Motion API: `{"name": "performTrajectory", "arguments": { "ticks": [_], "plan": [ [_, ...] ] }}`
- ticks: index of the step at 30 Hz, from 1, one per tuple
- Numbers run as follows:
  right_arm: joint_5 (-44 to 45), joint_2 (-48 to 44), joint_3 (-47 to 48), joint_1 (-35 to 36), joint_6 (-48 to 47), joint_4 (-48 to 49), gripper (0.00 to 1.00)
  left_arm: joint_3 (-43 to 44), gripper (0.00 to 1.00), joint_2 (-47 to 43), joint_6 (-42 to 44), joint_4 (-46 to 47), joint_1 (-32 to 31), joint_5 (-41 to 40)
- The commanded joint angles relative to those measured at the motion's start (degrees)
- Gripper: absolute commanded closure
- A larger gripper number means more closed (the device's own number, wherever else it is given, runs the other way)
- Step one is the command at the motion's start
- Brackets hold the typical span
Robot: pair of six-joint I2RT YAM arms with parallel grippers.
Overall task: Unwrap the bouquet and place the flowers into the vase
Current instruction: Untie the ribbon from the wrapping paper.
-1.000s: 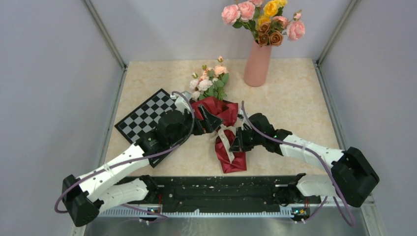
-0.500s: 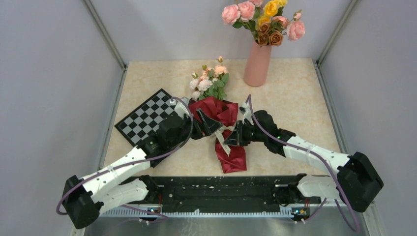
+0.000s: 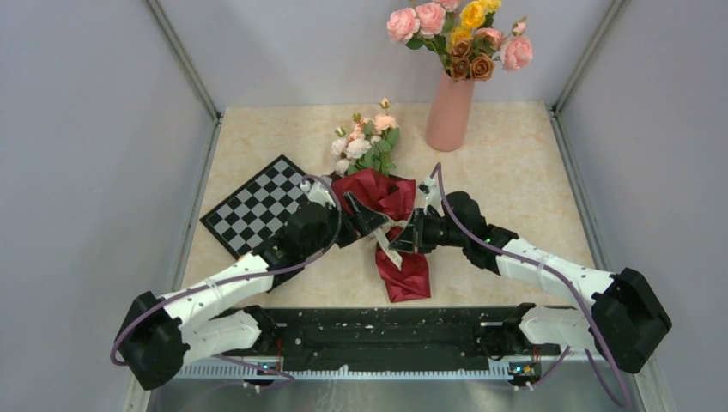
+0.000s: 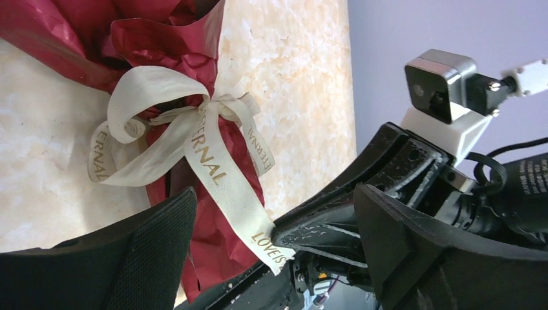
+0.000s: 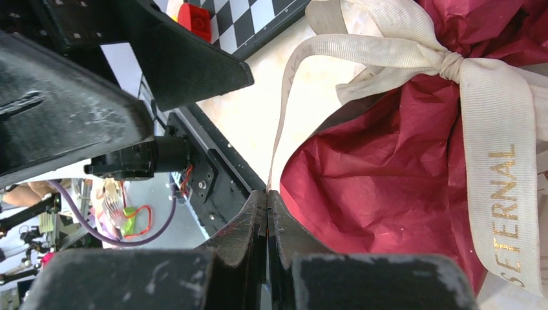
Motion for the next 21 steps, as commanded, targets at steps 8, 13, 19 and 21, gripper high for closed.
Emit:
{"name": "performTrajectory", "arguments": {
  "ticks": [8,13,19,21],
  "plan": [
    [-0.87,-0.99,0.46,0.67,-0.60,3.14,1.00,-1.16,0.11,5.90,-3.53,6.08,0.26,1.08],
    [-0.93,-0.61,0.88,0.67,-0.99,3.10,1.00,0.19,0.16,9.74,-3.33,6.18,0.26,5.24],
    [-1.35,-0.11,1.19,0.67,-1.30,3.23,1.00,1.64,0.33,14.01,-4.19,8.74,0.26,9.54],
    [-1.29,-0.13,1.19,0.67,-1.41,3.11,1.00,2.21,0.43,14.41,-3.90,8.76,0.26,9.90]
  ]
}}
